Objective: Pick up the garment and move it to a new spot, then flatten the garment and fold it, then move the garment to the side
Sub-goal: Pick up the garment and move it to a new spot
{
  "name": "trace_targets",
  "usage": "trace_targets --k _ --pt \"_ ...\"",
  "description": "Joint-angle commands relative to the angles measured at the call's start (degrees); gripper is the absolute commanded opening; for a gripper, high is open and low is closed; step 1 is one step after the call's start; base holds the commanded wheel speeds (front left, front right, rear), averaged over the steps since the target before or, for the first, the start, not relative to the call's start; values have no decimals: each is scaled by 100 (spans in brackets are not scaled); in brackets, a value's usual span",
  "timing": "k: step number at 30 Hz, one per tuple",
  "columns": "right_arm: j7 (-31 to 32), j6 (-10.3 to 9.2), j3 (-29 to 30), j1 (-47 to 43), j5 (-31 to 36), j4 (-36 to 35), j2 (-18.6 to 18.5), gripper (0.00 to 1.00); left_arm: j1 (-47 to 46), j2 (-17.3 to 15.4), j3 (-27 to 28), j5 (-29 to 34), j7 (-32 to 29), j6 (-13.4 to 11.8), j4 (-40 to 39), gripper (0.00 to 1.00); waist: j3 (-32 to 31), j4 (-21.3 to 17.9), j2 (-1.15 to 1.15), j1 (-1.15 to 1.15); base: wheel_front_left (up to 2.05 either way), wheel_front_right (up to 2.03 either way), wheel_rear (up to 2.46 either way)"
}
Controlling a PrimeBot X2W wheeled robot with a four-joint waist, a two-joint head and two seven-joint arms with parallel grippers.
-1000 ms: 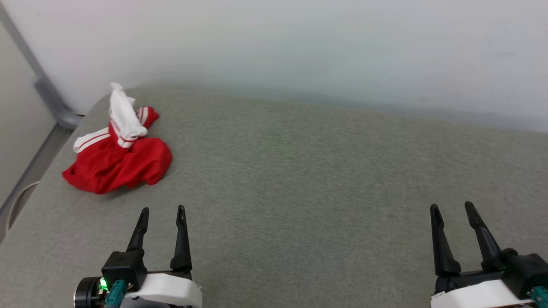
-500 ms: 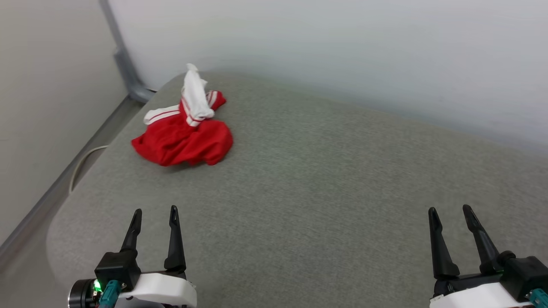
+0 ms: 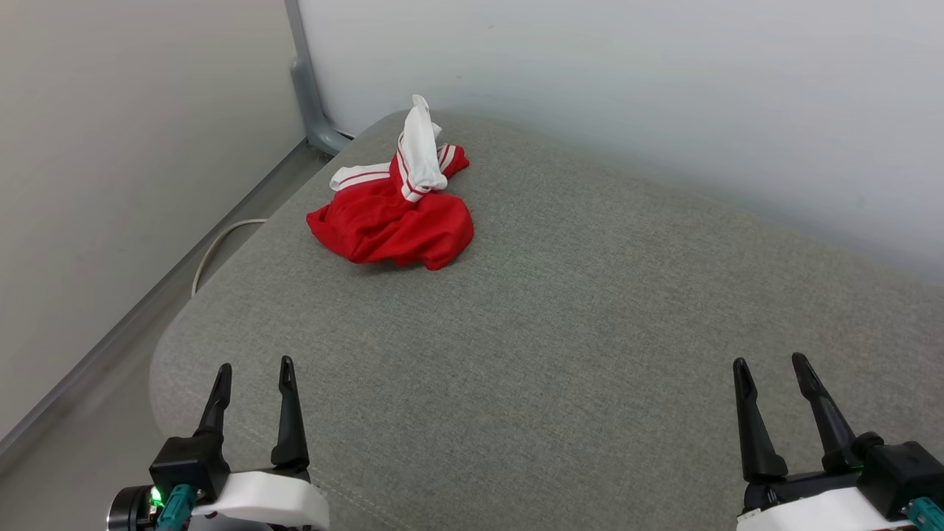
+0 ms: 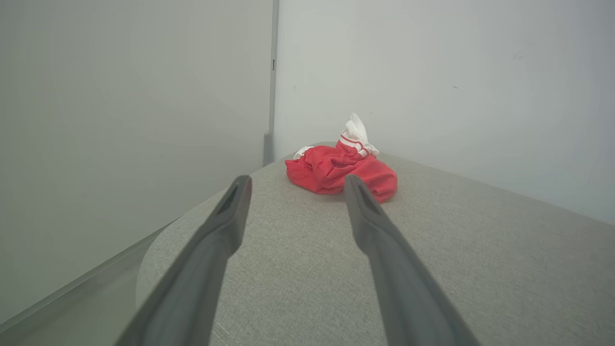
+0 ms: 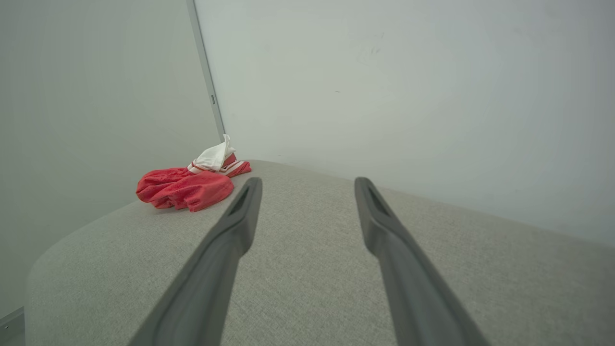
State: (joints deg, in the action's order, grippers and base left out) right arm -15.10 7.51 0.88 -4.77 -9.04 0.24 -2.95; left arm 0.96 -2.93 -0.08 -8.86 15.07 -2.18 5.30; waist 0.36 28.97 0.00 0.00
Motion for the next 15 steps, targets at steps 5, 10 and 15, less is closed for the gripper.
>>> trace_targets --k 5,10,15 --pt "-10 -4 -26 -18 10 -6 14 100 41 7 47 -54 16 -31 -8 100 26 6 0 0 0 0 0" --pt "-11 -4 -39 62 65 -41 14 100 -147 5 178 -100 16 65 -16 100 105 -105 0 0 0 0 0" --pt "-11 -4 -53 204 234 -135 14 100 -646 5 486 7 16 352 17 100 382 -303 0 0 0 0 0"
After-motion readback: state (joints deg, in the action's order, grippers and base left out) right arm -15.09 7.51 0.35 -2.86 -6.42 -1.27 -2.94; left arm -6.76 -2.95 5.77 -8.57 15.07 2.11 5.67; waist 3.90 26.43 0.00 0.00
